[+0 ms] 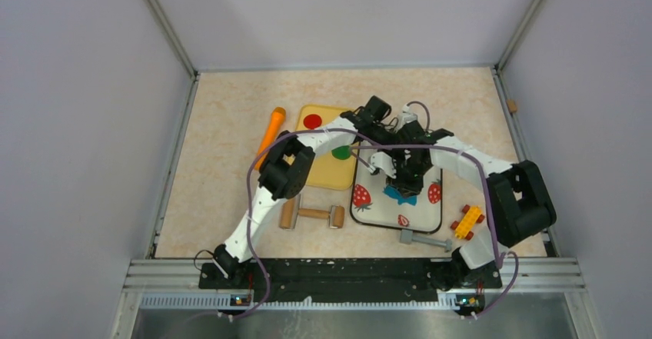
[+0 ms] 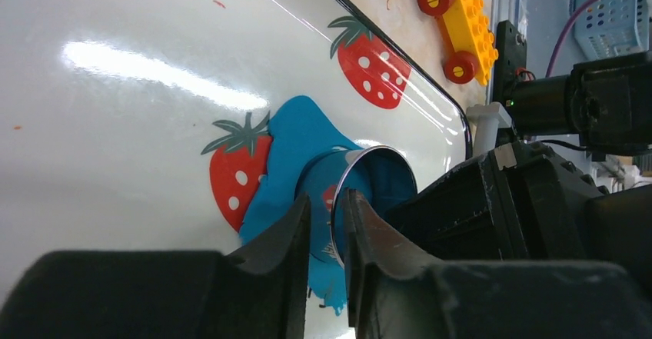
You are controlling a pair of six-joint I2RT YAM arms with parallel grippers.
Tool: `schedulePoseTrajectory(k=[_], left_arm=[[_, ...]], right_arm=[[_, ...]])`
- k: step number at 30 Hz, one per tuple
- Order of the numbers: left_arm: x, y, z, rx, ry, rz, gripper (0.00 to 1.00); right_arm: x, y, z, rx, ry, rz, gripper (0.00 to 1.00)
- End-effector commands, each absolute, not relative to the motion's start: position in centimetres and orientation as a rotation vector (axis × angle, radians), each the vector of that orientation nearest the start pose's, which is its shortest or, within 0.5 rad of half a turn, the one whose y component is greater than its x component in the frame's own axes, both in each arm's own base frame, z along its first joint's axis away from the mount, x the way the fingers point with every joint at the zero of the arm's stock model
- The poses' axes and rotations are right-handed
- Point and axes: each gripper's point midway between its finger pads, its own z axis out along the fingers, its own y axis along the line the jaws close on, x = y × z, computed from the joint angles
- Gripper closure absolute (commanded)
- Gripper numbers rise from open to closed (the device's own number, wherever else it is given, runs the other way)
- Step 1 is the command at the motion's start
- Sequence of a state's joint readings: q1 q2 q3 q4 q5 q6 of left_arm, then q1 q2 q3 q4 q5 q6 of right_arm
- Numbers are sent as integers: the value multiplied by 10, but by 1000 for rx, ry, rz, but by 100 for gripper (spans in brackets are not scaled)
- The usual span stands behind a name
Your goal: Roll out the dumpling wrappers from the dough
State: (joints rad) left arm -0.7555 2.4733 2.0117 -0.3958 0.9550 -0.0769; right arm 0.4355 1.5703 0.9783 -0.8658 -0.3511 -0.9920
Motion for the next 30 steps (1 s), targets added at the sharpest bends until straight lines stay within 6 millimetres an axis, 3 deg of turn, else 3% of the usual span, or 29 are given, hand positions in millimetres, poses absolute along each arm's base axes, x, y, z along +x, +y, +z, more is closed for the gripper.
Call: schedulePoseTrajectory(k=[1,5,9,12,15,18,22,26,30], left_arm=[[326,-487,110,1163,2124,-1515,72],[336,-478,135,1112,2105,-1516,62],[356,-462,167,1046,2069,-1478,56],[373,-438,184,988,2073,-1408,52],[376,-405,189,988,2081,-1312,50],[360,-370,183,1065,2075,-1202,50],[320,-336,174,1246,2004,-1081,51],[283,-319,157,1404,1951,-1002,51],[261,-317,151,1486,1866,-970,51]], right_arm=[[236,150,76,-1814,2108,464,72],[231,153,99,-1765,2079,471,61],[236,153,136,-1674,2078,450,59],[247,146,166,-1489,2092,457,56],[265,125,176,-1184,2197,526,54],[282,103,165,-915,2320,552,55],[297,85,154,-597,2432,593,56],[296,78,147,-422,2468,667,55],[281,71,130,-318,2536,696,53]])
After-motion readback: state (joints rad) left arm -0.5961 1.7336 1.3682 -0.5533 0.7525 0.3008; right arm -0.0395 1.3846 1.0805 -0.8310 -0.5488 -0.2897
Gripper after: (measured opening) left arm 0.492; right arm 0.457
